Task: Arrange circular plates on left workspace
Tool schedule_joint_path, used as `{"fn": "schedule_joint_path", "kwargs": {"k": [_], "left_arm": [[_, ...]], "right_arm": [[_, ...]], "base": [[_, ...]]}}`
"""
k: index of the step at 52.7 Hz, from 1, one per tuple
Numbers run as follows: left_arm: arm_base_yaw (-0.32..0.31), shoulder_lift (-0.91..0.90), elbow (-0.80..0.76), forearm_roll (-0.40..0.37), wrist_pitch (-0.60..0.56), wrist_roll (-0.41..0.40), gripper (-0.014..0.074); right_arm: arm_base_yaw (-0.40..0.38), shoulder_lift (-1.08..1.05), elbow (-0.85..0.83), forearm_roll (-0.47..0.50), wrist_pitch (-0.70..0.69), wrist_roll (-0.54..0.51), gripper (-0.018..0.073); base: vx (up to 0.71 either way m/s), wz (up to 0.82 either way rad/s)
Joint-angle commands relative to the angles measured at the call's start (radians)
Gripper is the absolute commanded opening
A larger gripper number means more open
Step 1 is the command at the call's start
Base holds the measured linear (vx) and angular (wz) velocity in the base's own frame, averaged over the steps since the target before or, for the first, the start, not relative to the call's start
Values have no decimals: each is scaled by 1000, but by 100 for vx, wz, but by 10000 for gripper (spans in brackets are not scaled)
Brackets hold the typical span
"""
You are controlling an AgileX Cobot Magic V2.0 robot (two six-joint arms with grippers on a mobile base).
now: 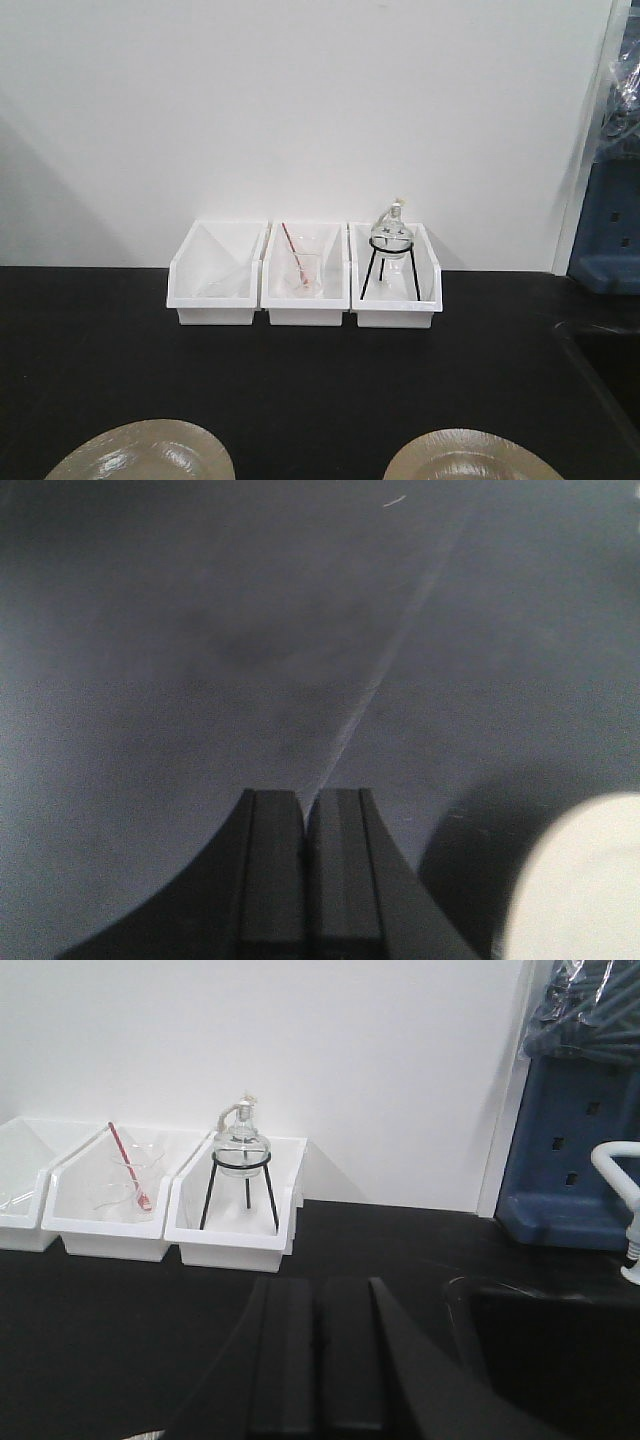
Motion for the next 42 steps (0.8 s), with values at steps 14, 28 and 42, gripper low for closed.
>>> {"fn": "schedule_joint_path", "kwargs": {"k": [14,28,42], "left_arm": [[60,299,-156,-677,409,788,-6],[60,352,-185,-690,468,906,132],[14,374,-177,-747,490,890,496]], "right_arm": [[-1,-2,-38,-8,-76,-6,-4],[-1,-2,-38,-8,-74,-6,-4],[-1,-2,-38,-8,-74,-6,-4]], "base": [[0,0],[0,0],[0,0]]}}
